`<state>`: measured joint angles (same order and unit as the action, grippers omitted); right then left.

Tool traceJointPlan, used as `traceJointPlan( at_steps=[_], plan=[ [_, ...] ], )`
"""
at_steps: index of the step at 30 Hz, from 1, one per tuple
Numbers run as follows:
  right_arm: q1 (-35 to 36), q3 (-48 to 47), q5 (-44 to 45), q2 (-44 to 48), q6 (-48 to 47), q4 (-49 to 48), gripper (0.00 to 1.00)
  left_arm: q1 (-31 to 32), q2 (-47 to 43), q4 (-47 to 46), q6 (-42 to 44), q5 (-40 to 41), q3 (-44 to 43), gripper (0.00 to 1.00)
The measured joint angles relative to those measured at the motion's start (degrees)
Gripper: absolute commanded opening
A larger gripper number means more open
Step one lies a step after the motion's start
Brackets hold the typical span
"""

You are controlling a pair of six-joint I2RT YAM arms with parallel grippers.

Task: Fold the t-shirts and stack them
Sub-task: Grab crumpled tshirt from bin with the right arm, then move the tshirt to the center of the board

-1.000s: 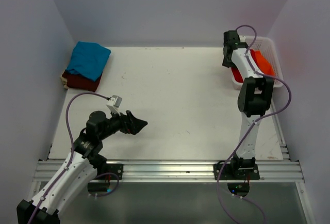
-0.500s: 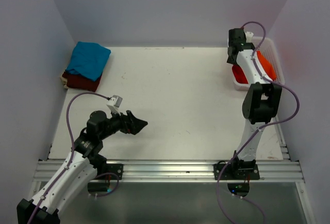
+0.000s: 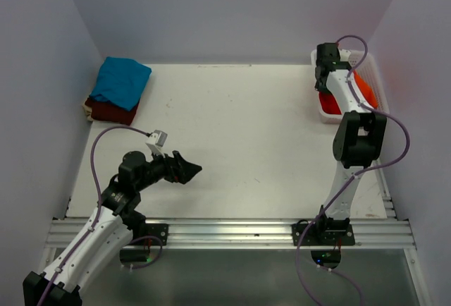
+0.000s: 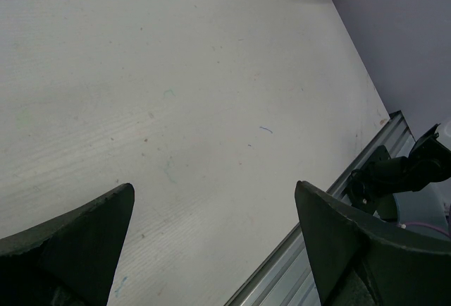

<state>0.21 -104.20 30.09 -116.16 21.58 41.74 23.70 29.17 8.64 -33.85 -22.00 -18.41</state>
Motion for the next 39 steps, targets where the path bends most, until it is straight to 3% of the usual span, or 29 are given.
traceJointPlan(
  at_steps=[9,15,23,31,39],
  plan=[
    [-0.13,5.4,-7.72,3.39,0.24,-5.22,0.0,0.0,0.0,0.0,0.0,0.0,0.0,1.0],
    [-0.22,16.63,-20.83,23.5,1.07,-12.9,0.0,0.0,0.35,-0.48,0.0,-0.04,0.0,1.0],
    [2.75,19.76,-35.36,43.98,3.74,-19.67,0.0,0.0,0.72,-0.9,-0.04,-0.13,0.44,1.0],
    [8.46,25.9,-57.07,42.36,15.43,-27.63,0.0,0.0,-2.32,-0.7,-0.24,0.79,0.33,1.0],
    [16.96,37.29,-75.25,40.33,38.25,-51.98,0.0,0.0,-5.31,0.2,-1.14,2.32,-0.13,1.0]
  ],
)
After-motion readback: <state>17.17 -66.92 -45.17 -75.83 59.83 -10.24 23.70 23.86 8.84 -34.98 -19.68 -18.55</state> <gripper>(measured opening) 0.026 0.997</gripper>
